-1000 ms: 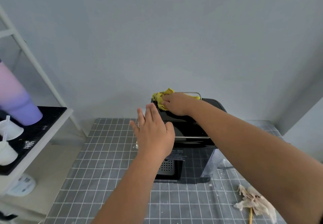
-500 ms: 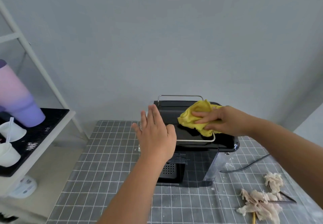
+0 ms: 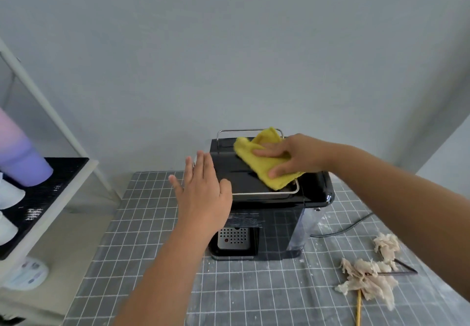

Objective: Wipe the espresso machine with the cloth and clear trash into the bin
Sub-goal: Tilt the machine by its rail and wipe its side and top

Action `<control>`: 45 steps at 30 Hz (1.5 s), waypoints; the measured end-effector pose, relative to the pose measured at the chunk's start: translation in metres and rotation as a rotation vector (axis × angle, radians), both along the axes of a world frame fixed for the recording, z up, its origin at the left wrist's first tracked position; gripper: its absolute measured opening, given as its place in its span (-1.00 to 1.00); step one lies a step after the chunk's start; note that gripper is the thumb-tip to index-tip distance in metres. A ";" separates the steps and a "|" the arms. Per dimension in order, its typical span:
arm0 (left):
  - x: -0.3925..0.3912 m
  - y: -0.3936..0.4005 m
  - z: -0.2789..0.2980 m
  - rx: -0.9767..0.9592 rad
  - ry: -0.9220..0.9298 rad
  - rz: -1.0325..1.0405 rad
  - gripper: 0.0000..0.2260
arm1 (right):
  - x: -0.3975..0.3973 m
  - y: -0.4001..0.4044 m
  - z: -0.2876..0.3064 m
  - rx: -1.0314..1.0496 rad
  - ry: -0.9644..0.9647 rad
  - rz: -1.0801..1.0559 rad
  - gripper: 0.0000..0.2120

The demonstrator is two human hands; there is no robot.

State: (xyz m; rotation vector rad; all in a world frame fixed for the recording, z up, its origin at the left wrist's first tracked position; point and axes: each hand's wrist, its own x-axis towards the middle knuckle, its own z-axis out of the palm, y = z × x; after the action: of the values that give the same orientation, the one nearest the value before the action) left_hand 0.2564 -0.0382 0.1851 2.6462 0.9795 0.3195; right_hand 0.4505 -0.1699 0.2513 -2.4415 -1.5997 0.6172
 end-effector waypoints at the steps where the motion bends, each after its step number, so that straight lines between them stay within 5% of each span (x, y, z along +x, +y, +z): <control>1: -0.003 0.004 -0.002 -0.016 -0.007 -0.034 -0.44 | 0.007 -0.014 -0.002 0.027 0.010 -0.072 -0.46; 9: -0.025 0.049 -0.003 -0.135 -0.033 -0.359 -0.07 | -0.059 -0.081 -0.078 0.643 -0.085 -0.465 -0.58; 13: -0.021 0.050 -0.006 -0.195 -0.070 -0.421 0.15 | -0.101 -0.074 -0.098 0.795 -0.086 -0.685 -0.58; 17: -0.018 0.045 -0.010 -0.299 -0.154 -0.376 0.25 | -0.110 -0.075 -0.100 0.849 -0.077 -0.662 -0.59; 21: -0.017 0.043 -0.013 -0.378 -0.202 -0.354 0.30 | -0.078 -0.076 -0.068 0.720 0.041 -0.626 -0.65; 27: -0.016 0.042 -0.018 -0.443 -0.270 -0.325 0.29 | -0.001 -0.052 -0.023 0.315 0.306 -0.220 -0.54; 34: -0.014 0.042 -0.026 -0.550 -0.361 -0.293 0.32 | -0.038 0.037 0.001 -0.034 -0.019 0.124 -0.47; 37: -0.014 0.044 -0.026 -0.559 -0.410 -0.304 0.28 | -0.072 0.063 -0.005 0.039 -0.200 0.233 -0.41; 45: -0.013 0.046 -0.025 -0.566 -0.356 -0.305 0.32 | -0.051 0.064 -0.005 0.211 0.024 -0.072 -0.48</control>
State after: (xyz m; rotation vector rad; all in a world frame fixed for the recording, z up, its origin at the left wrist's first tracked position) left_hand 0.2434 0.0077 0.1605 2.0805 0.4543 0.3612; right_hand 0.4000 -0.1061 0.2465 -2.3164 -1.4779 0.4403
